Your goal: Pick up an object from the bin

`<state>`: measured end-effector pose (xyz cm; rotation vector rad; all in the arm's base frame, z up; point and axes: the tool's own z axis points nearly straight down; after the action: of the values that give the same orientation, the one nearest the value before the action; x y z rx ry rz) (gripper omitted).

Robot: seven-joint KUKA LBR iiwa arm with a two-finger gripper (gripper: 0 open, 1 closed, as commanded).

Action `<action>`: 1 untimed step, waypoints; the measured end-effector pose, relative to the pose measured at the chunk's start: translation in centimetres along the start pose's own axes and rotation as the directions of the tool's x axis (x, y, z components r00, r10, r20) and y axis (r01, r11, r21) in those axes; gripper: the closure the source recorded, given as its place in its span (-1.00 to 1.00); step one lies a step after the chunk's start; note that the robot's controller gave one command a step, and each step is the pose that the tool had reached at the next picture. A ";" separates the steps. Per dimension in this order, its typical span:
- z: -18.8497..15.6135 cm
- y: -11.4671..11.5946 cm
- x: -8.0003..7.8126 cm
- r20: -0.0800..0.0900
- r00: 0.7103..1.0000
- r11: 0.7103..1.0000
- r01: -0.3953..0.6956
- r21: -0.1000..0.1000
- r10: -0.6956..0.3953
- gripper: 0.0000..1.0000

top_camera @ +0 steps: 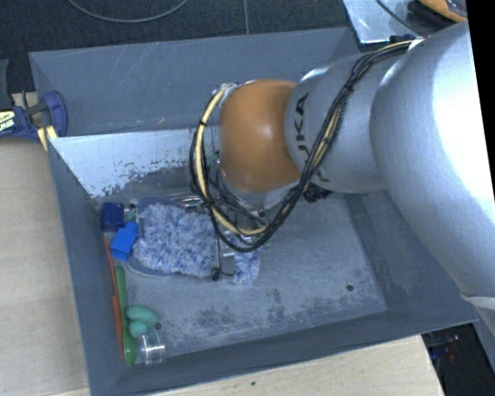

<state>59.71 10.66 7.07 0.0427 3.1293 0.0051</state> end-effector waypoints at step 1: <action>-0.2 -0.2 0.2 0.005 0.999 0.999 -0.042 -0.003 0.042 -1.00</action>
Offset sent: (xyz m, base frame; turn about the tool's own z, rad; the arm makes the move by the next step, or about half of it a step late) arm -0.0001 -0.0001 0.0003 -0.0015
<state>59.54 10.42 7.25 0.1088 3.1226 0.0097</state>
